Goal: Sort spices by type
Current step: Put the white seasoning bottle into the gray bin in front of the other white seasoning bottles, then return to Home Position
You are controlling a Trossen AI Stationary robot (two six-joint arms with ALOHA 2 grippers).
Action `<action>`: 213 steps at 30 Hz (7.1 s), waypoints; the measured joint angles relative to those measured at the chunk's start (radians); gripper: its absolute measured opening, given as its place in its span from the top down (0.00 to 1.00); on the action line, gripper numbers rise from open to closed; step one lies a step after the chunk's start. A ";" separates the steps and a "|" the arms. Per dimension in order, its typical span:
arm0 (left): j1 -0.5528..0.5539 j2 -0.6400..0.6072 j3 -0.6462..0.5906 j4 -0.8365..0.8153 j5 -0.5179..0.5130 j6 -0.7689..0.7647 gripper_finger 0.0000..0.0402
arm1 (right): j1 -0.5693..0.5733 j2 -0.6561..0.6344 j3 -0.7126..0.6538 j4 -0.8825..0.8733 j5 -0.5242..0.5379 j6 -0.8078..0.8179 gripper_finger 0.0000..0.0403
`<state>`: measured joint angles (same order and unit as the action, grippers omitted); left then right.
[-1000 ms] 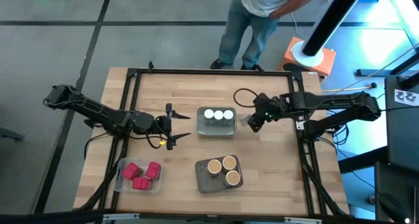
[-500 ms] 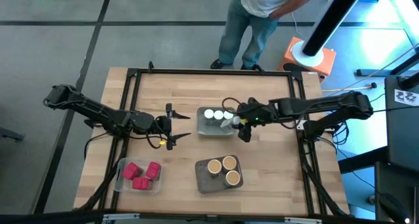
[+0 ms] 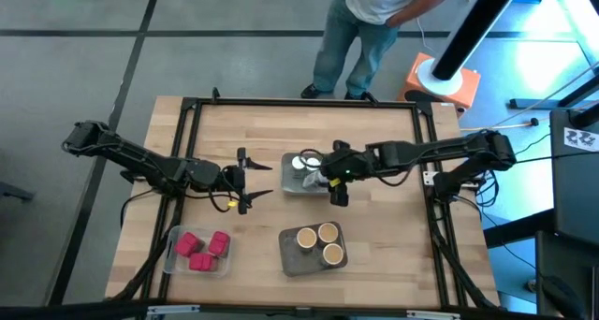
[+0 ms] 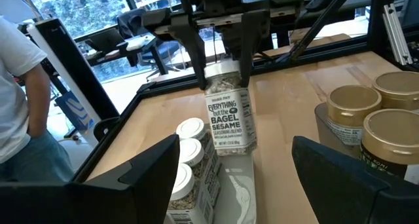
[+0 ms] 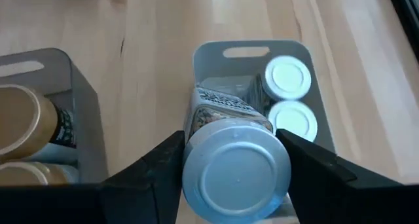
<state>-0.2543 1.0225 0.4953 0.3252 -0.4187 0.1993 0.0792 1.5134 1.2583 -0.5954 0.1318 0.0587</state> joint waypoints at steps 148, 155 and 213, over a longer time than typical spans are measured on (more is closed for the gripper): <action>0.313 -1.019 -0.485 -0.284 0.219 -0.285 0.96 | 0.006 -1.440 -1.236 0.625 -0.021 0.170 0.98; 0.313 -1.019 -0.485 -0.285 0.229 -0.270 0.96 | 0.006 -1.514 -1.234 0.600 -0.045 0.154 0.98; 0.313 -1.014 -0.486 -0.286 0.229 -0.278 0.96 | 0.064 -1.474 -1.237 0.623 -0.017 0.092 0.98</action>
<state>0.0589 0.0090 0.0097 0.0387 -0.1899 -0.0784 0.1436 0.0395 0.0212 0.0276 0.1146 0.1503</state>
